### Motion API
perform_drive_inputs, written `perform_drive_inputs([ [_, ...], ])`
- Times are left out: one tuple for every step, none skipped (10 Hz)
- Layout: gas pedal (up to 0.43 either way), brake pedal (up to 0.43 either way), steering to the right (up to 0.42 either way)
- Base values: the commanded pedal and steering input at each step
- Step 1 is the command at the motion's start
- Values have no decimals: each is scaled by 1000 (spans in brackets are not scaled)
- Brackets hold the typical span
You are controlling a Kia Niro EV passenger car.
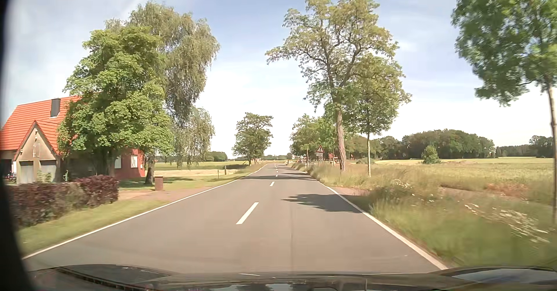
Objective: Follow the waypoints while adhering to traffic rules and regulations
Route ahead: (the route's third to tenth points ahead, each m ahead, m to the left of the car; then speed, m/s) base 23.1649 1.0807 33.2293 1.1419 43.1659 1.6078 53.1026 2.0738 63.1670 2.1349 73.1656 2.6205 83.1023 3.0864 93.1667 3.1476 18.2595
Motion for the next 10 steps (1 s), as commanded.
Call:
perform_drive_inputs([
  [240, 0, -9],
  [240, 0, -10],
  [240, 0, -11],
  [228, 0, -11],
  [157, 0, -11],
  [79, 0, -11],
  [0, 0, -11],
  [0, 0, -11],
  [0, 0, -11],
  [0, 0, -11],
])
